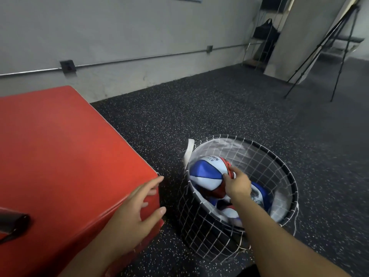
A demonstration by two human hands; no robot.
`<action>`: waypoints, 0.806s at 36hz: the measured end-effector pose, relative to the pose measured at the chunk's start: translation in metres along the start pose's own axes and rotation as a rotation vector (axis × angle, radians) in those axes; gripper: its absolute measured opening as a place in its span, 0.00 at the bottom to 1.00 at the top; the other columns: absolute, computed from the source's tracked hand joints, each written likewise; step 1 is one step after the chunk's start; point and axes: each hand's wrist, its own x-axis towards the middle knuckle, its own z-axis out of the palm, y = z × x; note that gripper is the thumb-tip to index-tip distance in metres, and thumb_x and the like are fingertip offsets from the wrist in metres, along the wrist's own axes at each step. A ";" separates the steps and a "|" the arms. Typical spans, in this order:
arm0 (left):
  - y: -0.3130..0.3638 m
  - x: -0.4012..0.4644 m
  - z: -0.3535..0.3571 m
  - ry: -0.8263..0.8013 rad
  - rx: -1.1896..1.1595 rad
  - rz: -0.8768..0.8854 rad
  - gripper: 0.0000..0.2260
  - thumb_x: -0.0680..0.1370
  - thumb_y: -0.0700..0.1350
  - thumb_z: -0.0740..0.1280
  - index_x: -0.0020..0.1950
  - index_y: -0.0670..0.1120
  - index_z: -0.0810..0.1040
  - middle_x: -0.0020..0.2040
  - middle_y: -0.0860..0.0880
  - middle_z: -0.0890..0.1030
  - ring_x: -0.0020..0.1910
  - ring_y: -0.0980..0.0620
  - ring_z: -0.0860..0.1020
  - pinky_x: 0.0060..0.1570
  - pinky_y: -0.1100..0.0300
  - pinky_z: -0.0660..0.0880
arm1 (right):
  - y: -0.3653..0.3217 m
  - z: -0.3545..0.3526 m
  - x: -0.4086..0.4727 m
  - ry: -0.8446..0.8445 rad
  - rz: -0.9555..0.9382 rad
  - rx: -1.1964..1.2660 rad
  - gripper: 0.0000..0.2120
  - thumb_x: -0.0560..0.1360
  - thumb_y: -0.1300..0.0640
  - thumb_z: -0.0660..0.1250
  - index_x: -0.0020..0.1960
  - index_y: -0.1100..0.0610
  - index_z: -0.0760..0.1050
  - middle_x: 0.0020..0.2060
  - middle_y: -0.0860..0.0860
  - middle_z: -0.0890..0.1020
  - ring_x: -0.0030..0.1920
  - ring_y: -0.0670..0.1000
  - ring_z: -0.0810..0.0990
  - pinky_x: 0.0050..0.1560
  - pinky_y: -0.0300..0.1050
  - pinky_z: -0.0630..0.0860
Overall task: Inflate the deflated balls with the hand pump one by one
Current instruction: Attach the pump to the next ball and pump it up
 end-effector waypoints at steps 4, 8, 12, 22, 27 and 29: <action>0.006 -0.013 -0.017 0.049 -0.011 0.026 0.32 0.77 0.57 0.71 0.76 0.76 0.60 0.70 0.70 0.72 0.70 0.66 0.72 0.65 0.52 0.78 | -0.018 -0.034 -0.019 0.061 -0.097 0.038 0.17 0.80 0.51 0.71 0.68 0.43 0.79 0.53 0.53 0.87 0.43 0.54 0.83 0.46 0.53 0.82; 0.015 -0.029 -0.034 0.082 -0.021 0.060 0.32 0.76 0.61 0.69 0.77 0.75 0.59 0.73 0.66 0.71 0.71 0.65 0.72 0.68 0.56 0.75 | -0.040 -0.063 -0.043 0.102 -0.180 0.083 0.16 0.80 0.48 0.70 0.67 0.41 0.79 0.46 0.51 0.87 0.47 0.57 0.86 0.51 0.58 0.83; 0.020 -0.049 -0.052 0.112 -0.030 0.076 0.32 0.77 0.59 0.70 0.77 0.75 0.59 0.73 0.66 0.71 0.71 0.66 0.71 0.71 0.54 0.73 | -0.068 -0.085 -0.082 0.114 -0.279 0.190 0.14 0.79 0.48 0.71 0.64 0.40 0.81 0.42 0.44 0.85 0.46 0.51 0.85 0.54 0.58 0.83; 0.019 -0.098 -0.105 0.297 -0.033 0.136 0.36 0.79 0.50 0.75 0.78 0.73 0.61 0.71 0.67 0.72 0.71 0.63 0.73 0.67 0.58 0.75 | -0.163 -0.063 -0.185 -0.124 -0.534 0.439 0.14 0.81 0.59 0.71 0.64 0.47 0.83 0.50 0.42 0.85 0.49 0.50 0.86 0.54 0.57 0.84; 0.019 -0.129 -0.144 0.414 -0.030 0.143 0.37 0.79 0.51 0.75 0.80 0.71 0.58 0.73 0.72 0.65 0.74 0.65 0.68 0.69 0.56 0.74 | -0.208 -0.015 -0.236 -0.367 -0.568 0.604 0.15 0.80 0.65 0.71 0.60 0.47 0.84 0.52 0.46 0.88 0.56 0.53 0.86 0.59 0.64 0.82; 0.020 -0.143 -0.162 0.482 -0.020 0.142 0.37 0.79 0.52 0.74 0.82 0.68 0.57 0.74 0.73 0.62 0.77 0.64 0.65 0.72 0.54 0.72 | -0.224 0.004 -0.260 -0.484 -0.553 0.674 0.14 0.81 0.64 0.70 0.61 0.48 0.84 0.54 0.49 0.87 0.56 0.56 0.86 0.54 0.63 0.84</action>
